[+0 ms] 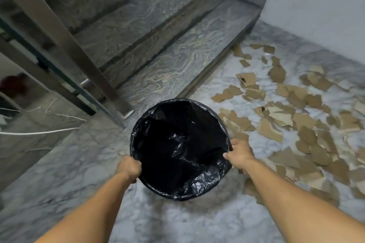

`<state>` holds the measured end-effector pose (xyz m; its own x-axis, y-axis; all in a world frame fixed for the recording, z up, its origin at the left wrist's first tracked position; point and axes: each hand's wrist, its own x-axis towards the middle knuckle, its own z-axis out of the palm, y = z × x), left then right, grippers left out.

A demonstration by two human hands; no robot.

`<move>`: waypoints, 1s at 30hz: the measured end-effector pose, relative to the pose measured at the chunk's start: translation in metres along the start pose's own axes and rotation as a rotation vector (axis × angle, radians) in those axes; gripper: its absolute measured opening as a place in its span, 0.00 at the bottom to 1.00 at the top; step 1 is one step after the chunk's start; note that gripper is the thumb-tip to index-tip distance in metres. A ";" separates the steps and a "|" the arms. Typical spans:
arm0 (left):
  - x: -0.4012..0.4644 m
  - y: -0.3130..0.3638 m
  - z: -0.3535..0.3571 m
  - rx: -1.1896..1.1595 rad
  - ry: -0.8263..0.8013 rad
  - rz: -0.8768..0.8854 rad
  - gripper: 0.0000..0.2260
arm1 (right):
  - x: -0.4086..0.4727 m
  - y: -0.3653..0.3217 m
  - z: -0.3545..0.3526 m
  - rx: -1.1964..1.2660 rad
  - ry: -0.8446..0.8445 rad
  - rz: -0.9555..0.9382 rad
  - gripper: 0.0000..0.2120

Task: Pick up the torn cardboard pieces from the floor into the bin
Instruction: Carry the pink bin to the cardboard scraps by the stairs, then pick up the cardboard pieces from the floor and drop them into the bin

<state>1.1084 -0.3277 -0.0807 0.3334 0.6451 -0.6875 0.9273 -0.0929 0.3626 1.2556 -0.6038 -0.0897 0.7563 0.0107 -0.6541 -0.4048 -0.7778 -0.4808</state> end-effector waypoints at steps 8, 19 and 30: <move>-0.014 -0.006 0.019 0.088 0.011 0.024 0.13 | -0.002 0.023 0.001 0.080 -0.135 -0.074 0.18; -0.147 0.082 0.141 0.470 0.323 0.714 0.09 | -0.009 0.144 -0.144 0.068 -0.108 -0.023 0.22; -0.146 0.092 0.339 0.657 -0.160 0.717 0.15 | 0.064 0.315 -0.193 0.123 0.024 0.100 0.09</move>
<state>1.2030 -0.6880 -0.1603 0.8277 0.1654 -0.5363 0.3903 -0.8564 0.3382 1.2761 -0.9698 -0.1703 0.7210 -0.0790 -0.6885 -0.5372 -0.6913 -0.4833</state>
